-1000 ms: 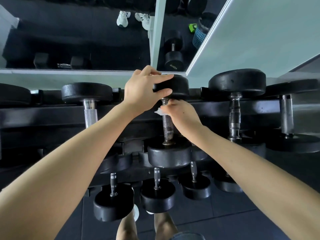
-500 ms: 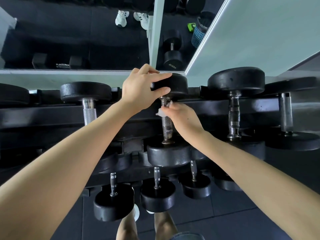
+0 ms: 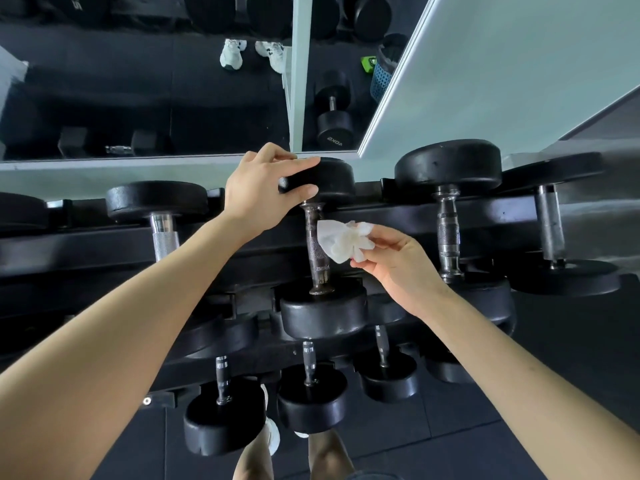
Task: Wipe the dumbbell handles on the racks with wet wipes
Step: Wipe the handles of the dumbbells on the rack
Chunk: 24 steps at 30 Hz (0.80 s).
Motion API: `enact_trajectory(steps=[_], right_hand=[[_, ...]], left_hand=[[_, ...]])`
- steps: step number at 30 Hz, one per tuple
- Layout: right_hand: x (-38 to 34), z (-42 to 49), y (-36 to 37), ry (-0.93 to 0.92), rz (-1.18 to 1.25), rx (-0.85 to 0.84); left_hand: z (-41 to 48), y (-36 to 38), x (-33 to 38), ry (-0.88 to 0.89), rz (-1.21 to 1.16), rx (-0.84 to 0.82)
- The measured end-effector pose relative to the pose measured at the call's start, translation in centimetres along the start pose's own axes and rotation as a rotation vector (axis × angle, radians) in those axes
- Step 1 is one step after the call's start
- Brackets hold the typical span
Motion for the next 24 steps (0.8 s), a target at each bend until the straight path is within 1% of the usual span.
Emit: enact_trajectory(steps=[2, 3, 5, 7, 9, 11, 14, 15, 18, 20, 22, 24], right_hand=[[0.1, 0.6, -0.5, 0.047, 0.022, 0.032], [0.4, 1.0, -0.6, 0.062, -0.014, 0.054], [1.1, 1.6, -0.5, 0.07, -0.159, 0.109], [1.7, 2.0, -0.2, 0.039, -0.327, 0.193], [2.1, 2.3, 0.2, -0.012, -0.427, 0.272], [2.3, 2.5, 0.5, -0.101, -0.545, 0.334], [2.3, 2.2, 1.1, -0.276, -0.907, 0.402], [2.4, 1.9, 1.4, -0.317, -0.953, 0.39], [3.1, 1.0, 2.4, -0.375, -1.013, 0.318], [3.2, 1.2, 2.6, -0.37, -1.019, 0.316], [3.0, 1.6, 2.5, -0.352, -0.894, 0.361], [2.9, 2.2, 2.3, -0.249, -0.649, 0.419]], left_hand=[[0.0, 0.0, 0.1, -0.004, -0.002, -0.005], [0.0, 0.0, 0.2, -0.004, -0.002, -0.004], [0.0, -0.1, 0.3, 0.0, 0.0, 0.002], [-0.1, -0.1, 0.3, 0.004, 0.007, 0.003], [-0.1, -0.1, 0.4, 0.0, 0.012, -0.002], [0.0, -0.1, 0.4, -0.002, 0.018, -0.007], [0.0, -0.1, 0.5, -0.006, 0.021, -0.009], [0.0, -0.1, 0.5, -0.01, 0.021, -0.009], [-0.1, -0.1, 0.5, -0.016, 0.012, -0.004], [-0.1, -0.1, 0.6, -0.011, 0.012, 0.004], [-0.1, -0.1, 0.6, -0.007, 0.016, 0.009], [-0.1, -0.1, 0.5, -0.019, 0.007, 0.003]])
Point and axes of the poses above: each hand's wrist, its own z-axis towards the middle knuckle, its own y-axis out of the palm, x = y × z, the point moved 5 cm from there along z, towards the middle knuckle, and after that the axes turned 12 degrees about x, right-handed, at the moved point
